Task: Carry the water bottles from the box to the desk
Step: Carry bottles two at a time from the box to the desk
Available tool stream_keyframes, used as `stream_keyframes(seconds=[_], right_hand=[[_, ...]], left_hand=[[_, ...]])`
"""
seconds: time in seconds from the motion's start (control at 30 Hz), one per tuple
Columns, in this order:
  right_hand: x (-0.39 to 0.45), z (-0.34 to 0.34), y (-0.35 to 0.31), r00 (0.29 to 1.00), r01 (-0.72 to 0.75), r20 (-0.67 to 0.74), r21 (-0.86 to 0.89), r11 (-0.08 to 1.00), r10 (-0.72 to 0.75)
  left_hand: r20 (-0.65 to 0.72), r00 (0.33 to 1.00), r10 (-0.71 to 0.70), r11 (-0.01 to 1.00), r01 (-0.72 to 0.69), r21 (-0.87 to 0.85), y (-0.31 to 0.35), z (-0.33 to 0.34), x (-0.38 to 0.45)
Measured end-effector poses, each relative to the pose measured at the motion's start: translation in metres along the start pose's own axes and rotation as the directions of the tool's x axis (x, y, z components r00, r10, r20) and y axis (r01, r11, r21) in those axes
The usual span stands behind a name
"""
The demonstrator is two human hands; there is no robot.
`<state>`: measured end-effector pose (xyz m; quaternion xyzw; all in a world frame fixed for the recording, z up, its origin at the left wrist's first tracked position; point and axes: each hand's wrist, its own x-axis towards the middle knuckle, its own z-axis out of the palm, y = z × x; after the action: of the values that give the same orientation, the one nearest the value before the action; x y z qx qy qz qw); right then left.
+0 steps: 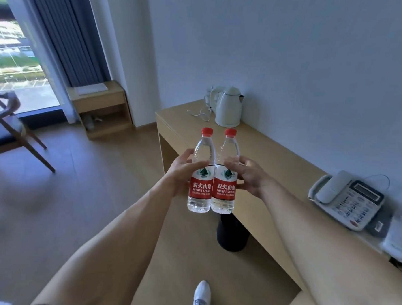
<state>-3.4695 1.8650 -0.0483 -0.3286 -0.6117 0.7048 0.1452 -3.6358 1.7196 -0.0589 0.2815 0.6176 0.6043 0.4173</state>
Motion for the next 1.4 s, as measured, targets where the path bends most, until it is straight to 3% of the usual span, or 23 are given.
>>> stream_keyframes(seconds=[0.27,0.6,0.93,1.1,1.4], right_hand=[[0.148,-0.040,-0.031,0.996,-0.003,-0.086,0.053,0.999,0.008],[0.245,-0.115,-0.051,0.957,-0.027,-0.283,0.116,0.993,0.059],[0.312,-0.166,-0.053,0.795,0.059,-0.601,0.201,0.978,0.076],[0.339,-0.182,-0.060,0.688,0.047,-0.722,0.142,0.989,0.071],[0.362,-0.210,-0.061,0.566,-0.118,-0.824,-0.121,0.986,-0.033]], left_hand=[[0.071,0.997,-0.029,0.998,0.024,0.065,0.030,-0.013,0.174],[0.308,0.949,-0.063,0.997,0.043,0.071,0.038,0.025,0.340],[0.617,0.780,-0.101,0.989,0.013,0.145,0.036,0.067,0.490],[0.718,0.689,-0.103,0.974,-0.077,0.213,0.045,0.082,0.548],[0.748,0.662,-0.048,0.913,-0.275,0.302,0.045,0.105,0.608]])
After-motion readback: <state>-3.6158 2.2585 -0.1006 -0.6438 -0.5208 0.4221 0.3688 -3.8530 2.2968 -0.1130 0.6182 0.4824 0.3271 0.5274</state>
